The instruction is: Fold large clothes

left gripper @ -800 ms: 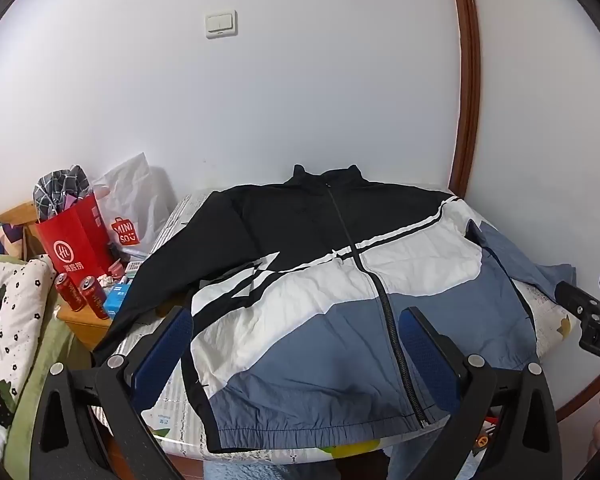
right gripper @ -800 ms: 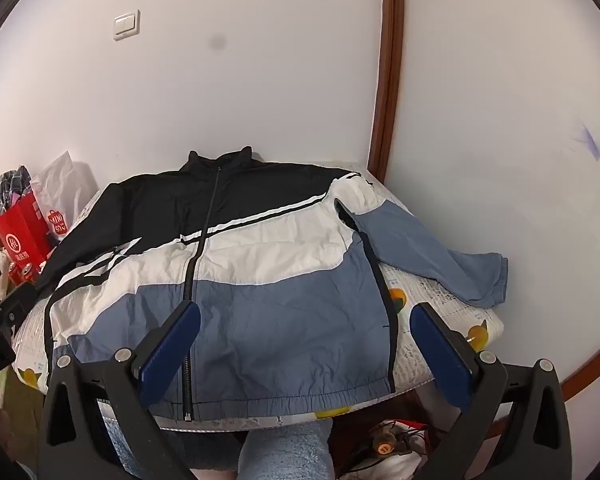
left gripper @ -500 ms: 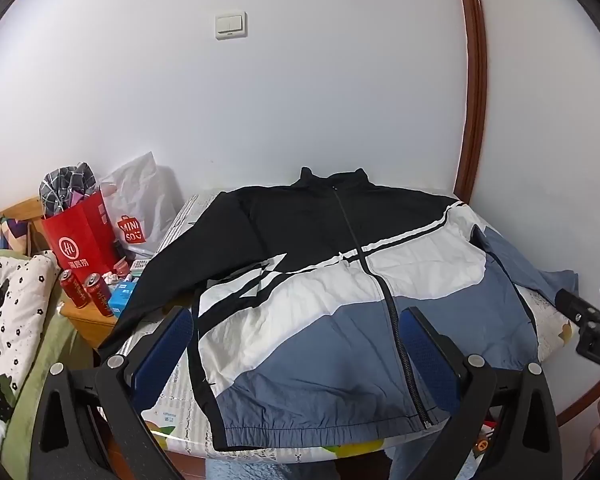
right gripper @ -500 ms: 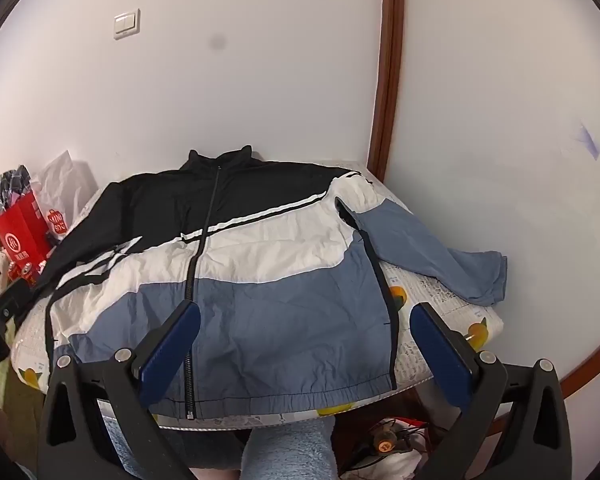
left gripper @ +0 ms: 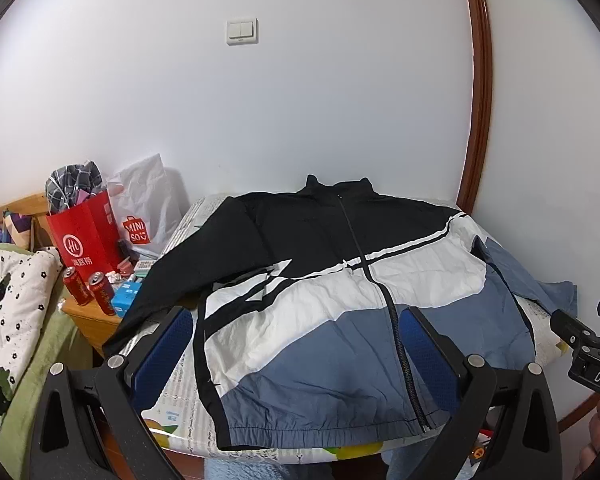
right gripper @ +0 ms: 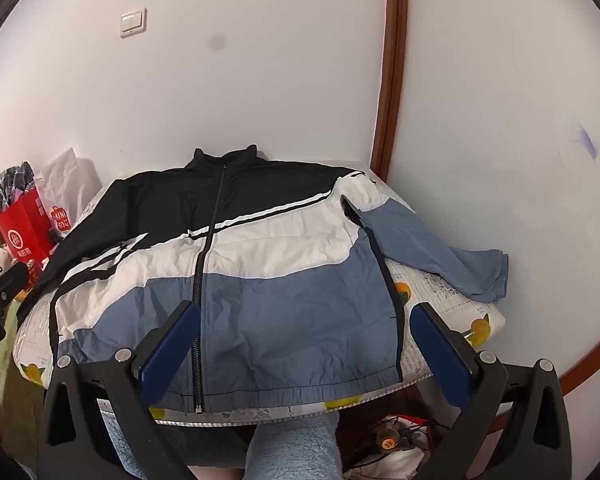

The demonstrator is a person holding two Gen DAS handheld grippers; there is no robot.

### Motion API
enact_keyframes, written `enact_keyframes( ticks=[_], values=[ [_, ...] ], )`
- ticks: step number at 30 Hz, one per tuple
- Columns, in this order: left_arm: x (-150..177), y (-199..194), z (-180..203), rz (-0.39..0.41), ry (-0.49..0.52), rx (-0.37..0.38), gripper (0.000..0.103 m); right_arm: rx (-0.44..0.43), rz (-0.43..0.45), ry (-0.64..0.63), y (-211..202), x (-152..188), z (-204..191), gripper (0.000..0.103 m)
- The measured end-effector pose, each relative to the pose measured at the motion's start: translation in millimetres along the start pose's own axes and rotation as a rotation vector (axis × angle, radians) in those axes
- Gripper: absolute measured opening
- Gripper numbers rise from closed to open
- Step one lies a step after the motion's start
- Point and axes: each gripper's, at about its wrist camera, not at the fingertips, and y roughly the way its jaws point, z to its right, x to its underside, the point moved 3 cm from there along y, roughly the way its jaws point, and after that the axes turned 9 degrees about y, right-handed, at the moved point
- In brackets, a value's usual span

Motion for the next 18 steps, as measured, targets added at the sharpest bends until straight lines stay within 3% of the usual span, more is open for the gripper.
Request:
enact_keyframes(
  ticks=[18],
  values=[
    [11.5, -14.4, -0.1, 0.04, -0.034, -0.012, 0.103, 0.017, 0.0, 0.026, -6.8, 9.0, 6.4, 0.103]
  ],
)
